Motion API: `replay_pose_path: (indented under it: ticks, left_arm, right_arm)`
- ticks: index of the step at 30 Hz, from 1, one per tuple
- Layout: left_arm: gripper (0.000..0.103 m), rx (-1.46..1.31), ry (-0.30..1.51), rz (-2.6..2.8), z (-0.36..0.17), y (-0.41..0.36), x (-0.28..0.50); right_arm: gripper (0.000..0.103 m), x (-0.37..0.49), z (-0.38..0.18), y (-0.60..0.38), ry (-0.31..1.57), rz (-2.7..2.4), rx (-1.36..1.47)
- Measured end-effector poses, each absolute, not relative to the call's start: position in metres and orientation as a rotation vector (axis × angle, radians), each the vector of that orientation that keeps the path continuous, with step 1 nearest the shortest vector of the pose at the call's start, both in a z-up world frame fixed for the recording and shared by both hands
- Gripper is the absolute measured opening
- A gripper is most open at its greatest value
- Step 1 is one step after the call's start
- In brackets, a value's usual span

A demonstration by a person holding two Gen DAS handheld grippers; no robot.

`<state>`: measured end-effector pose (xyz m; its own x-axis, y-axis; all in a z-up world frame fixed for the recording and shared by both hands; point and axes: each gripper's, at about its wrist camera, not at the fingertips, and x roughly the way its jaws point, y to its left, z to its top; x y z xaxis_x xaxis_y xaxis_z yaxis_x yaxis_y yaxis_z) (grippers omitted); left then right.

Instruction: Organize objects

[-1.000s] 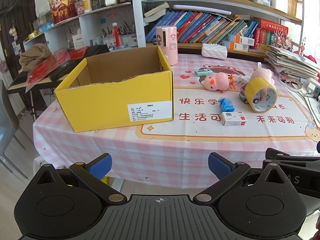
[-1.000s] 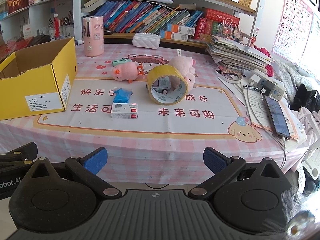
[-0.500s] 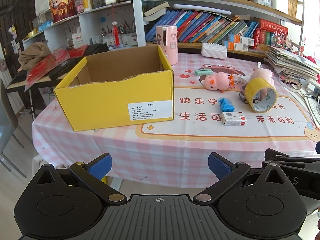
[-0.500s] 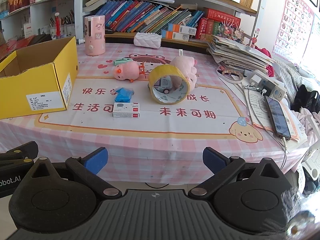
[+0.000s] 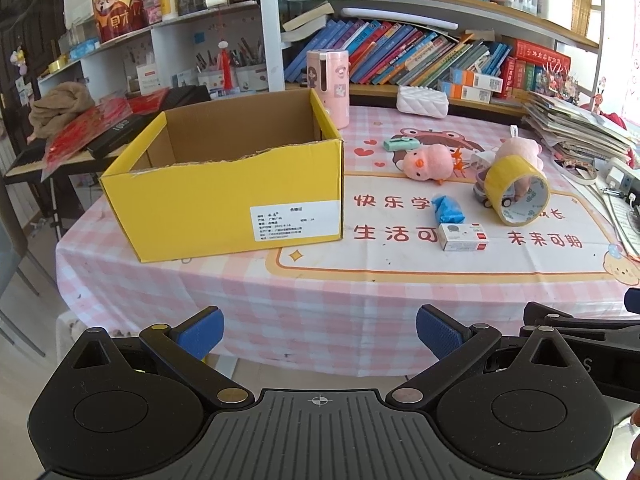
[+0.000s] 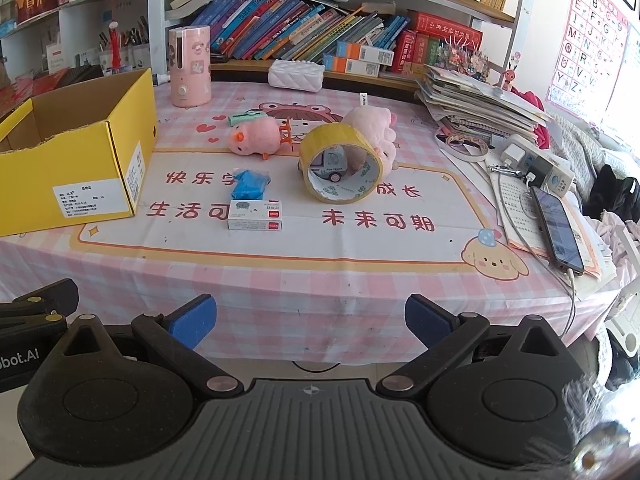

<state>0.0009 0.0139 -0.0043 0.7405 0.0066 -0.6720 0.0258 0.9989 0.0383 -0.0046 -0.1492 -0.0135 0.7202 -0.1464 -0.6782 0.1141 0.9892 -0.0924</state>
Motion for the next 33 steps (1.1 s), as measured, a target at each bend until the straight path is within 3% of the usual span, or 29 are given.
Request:
replay_pose_path:
  ticks: [23, 33]
  left_arm:
    - [0.103, 0.022, 0.785, -0.003, -0.014, -0.002, 0.028]
    - [0.103, 0.004, 0.816, -0.017, -0.017, -0.021, 0.051]
  right_arm:
    - [0.101, 0.019, -0.019, -0.165, 0.799, -0.103, -0.069]
    - [0.087, 0.051, -0.021, -0.192, 0.802, -0.066, -0.031]
